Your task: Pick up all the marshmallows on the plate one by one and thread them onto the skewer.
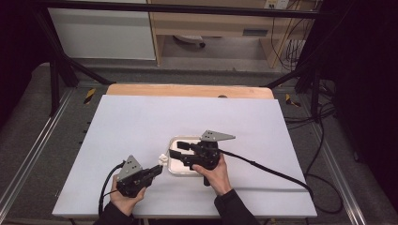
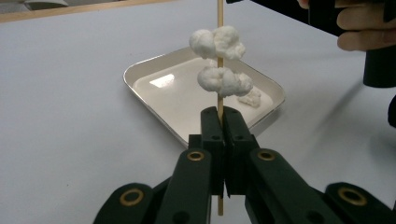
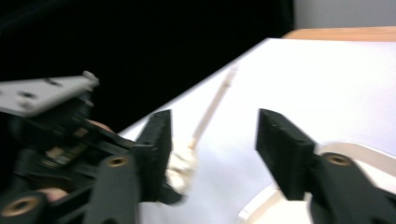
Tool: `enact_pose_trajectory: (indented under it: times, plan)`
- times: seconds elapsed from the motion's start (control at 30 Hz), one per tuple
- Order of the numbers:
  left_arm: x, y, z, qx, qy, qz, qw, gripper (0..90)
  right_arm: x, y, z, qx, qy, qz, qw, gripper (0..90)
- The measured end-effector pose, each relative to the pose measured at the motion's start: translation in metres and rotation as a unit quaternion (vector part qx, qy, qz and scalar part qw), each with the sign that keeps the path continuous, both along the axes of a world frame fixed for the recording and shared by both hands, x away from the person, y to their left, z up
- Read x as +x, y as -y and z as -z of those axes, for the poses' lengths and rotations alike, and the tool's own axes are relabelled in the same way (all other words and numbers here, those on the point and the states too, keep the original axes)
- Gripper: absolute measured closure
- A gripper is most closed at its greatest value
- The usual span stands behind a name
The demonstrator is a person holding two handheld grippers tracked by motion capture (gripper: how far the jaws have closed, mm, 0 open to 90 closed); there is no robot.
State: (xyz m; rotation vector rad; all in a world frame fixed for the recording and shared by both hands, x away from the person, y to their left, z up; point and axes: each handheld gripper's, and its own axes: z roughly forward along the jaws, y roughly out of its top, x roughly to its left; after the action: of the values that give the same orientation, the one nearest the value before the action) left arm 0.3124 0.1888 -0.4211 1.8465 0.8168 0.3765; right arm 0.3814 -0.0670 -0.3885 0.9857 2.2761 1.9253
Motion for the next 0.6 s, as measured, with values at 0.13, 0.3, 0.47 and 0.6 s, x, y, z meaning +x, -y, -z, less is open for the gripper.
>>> enact_pose_trajectory:
  times: [0.13, 0.3, 0.47, 0.6]
  plan:
    - [-0.001, -0.001, 0.002, 0.019, -0.014, -0.016, 0.9996, 88.5, 0.004, 0.012, 0.002, -0.048, 0.001, 0.019, 0.9987, 26.8]
    - [0.000, -0.003, 0.004, 0.024, -0.021, -0.015, 0.9994, 88.4, 0.008, 0.026, 0.008, -0.107, 0.006, 0.039, 0.9935, 15.3]
    - [0.002, -0.003, 0.005, 0.029, -0.028, -0.013, 0.9991, 88.3, 0.013, 0.035, 0.017, -0.156, -0.002, 0.040, 0.9869, 10.5]
    - [0.002, -0.003, 0.005, 0.029, -0.031, -0.011, 0.9990, 88.3, 0.014, 0.038, 0.026, -0.194, -0.002, 0.036, 0.9803, 11.2]
